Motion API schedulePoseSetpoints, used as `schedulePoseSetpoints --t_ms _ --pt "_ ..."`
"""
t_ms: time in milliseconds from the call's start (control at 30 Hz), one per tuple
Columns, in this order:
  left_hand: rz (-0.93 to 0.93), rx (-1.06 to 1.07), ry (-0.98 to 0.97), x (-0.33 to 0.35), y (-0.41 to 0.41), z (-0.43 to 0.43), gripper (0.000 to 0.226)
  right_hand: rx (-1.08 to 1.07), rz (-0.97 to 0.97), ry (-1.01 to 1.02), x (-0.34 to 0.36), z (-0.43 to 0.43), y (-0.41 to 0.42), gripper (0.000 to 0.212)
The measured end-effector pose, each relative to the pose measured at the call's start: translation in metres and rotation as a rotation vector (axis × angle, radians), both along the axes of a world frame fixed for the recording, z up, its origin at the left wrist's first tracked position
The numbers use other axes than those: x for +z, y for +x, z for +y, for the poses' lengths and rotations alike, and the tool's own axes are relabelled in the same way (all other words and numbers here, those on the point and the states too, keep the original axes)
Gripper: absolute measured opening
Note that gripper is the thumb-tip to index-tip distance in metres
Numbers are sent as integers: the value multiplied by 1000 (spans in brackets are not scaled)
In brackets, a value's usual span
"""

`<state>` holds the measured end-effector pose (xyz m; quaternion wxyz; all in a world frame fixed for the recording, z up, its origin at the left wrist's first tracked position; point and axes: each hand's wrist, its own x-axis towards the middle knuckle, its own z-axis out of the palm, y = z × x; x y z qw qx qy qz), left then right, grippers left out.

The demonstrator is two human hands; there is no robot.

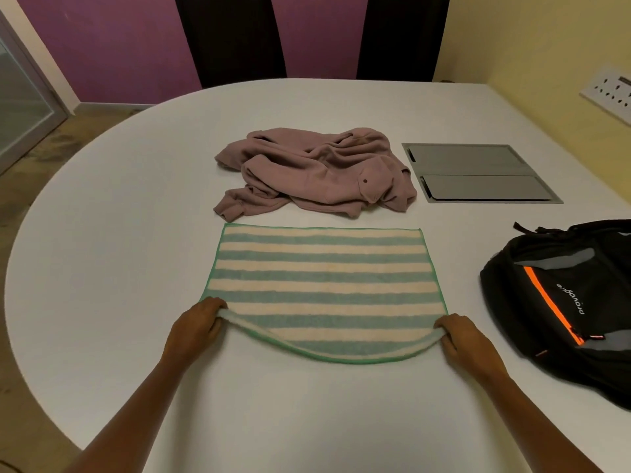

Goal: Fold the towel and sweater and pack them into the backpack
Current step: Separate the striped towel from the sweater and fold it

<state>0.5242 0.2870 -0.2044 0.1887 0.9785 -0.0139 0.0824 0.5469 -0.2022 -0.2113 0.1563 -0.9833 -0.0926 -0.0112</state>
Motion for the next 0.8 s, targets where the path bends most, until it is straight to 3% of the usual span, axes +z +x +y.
schedulePoseSetpoints --t_ms 133,333,433,567,800 --pt "22 202 -222 12 16 -7 16 -138 -28 164 21 13 23 33" --pt "-75 357 -514 22 45 -5 15 -196 -131 321 44 26 53 36" --pt "-107 410 -589 22 61 0 21 -271 -156 404 46 28 71 37" --pt "-98 490 -705 22 84 9 26 -374 -116 556 44 31 95 19" --pt "-91 523 -707 18 129 22 18 -512 -46 635 45 42 133 14"
